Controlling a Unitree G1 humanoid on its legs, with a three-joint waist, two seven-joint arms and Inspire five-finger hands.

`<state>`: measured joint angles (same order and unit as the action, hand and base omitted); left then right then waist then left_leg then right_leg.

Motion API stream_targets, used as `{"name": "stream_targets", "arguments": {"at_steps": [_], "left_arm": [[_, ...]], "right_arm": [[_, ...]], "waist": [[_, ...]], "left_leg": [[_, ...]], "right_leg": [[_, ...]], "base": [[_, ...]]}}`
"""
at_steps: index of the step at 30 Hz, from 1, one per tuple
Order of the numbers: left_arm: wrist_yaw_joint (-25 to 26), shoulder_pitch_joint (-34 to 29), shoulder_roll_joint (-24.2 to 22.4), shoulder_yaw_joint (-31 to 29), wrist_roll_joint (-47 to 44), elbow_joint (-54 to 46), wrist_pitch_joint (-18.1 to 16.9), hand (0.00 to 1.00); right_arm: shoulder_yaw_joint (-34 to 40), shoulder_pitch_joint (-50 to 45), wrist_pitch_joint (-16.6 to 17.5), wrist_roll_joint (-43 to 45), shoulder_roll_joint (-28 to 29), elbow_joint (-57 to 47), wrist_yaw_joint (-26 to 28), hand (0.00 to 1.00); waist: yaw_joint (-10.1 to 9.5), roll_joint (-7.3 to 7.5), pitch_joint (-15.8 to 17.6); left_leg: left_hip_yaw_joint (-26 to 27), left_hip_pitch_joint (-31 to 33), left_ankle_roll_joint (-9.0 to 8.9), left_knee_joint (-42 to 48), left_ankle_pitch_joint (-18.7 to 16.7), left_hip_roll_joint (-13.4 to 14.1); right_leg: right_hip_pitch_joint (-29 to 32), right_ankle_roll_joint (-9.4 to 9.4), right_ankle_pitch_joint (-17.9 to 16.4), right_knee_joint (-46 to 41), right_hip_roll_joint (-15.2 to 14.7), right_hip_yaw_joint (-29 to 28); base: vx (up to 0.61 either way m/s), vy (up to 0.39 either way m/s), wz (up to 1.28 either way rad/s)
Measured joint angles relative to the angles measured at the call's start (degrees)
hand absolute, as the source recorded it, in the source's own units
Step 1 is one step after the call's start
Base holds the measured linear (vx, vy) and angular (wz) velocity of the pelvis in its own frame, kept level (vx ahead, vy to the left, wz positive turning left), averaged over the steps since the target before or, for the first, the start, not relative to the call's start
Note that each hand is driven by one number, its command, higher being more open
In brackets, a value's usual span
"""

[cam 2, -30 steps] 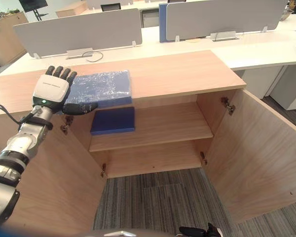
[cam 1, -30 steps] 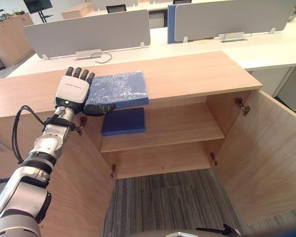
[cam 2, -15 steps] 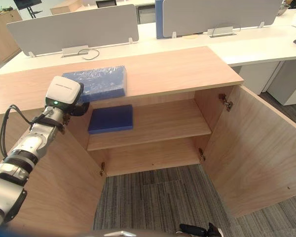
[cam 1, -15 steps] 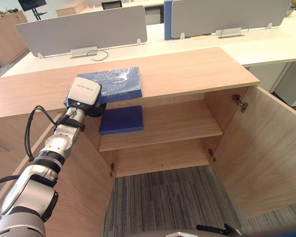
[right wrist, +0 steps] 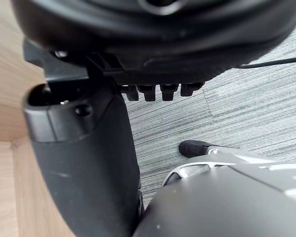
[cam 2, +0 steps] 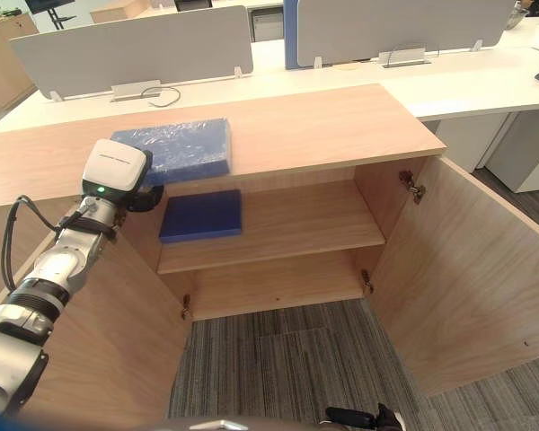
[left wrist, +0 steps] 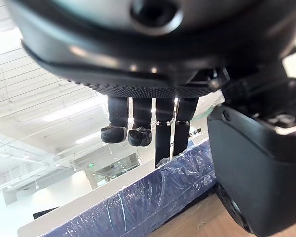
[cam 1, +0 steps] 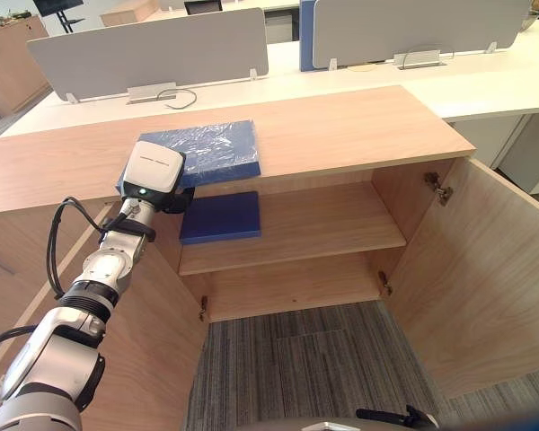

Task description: Walk over to the cabinet, pick up the folder, carry it to the office cabinet, place the folder inside the office cabinet, then close the office cabinet door

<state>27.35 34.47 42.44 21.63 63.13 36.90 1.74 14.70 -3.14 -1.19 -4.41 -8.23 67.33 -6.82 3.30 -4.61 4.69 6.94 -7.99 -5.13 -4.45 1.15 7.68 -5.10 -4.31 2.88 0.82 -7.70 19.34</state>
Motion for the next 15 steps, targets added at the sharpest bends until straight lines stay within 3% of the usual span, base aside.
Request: {"name": "stream_targets", "arguments": {"at_steps": [3,7,10,15], "left_arm": [[-0.2,-0.6,0.0,-0.7,0.0,-1.8,0.5,0.00],[-0.6,-5.1,-1.5,-6.6,-0.1,-13.3,2.0,0.00],[0.6,-9.3,-7.5,-13.2,-1.3,-27.9,2.7,0.00],[6.3,-10.6,-16.3,-19.3,-5.8,-43.2,6.5,0.00]], "right_arm": [[0.1,0.0,0.0,0.0,0.2,0.0,0.0,1.00],[0.3,0.2,0.0,0.0,0.7,-0.2,-0.1,1.00],[0.6,0.3,-0.1,0.0,1.0,-0.2,-0.2,1.00],[2.2,0.9,-0.1,-0.1,1.1,1.4,-0.4,1.00]], "waist": [[-0.02,0.16,0.1],[-0.07,0.75,0.6],[-0.50,0.95,0.7],[-1.83,0.85,0.7]], "left_leg": [[0.0,0.0,-0.07,-0.1,0.0,0.0],[0.0,0.0,-0.11,-0.2,0.1,0.0],[0.0,0.2,-0.12,-0.3,0.1,-0.1],[0.0,-0.1,-0.12,-0.2,0.1,0.4]], "right_leg": [[0.0,-0.01,0.0,0.0,0.0,0.0],[0.2,0.00,0.0,0.0,0.0,0.0],[0.6,-0.30,-0.6,-0.6,-0.2,-0.1],[2.8,-0.20,-3.8,-6.1,-0.6,-0.7]], "base": [[0.00,0.021,0.00],[0.00,0.000,0.00],[0.02,0.023,0.00],[0.01,0.008,-0.02]]}}
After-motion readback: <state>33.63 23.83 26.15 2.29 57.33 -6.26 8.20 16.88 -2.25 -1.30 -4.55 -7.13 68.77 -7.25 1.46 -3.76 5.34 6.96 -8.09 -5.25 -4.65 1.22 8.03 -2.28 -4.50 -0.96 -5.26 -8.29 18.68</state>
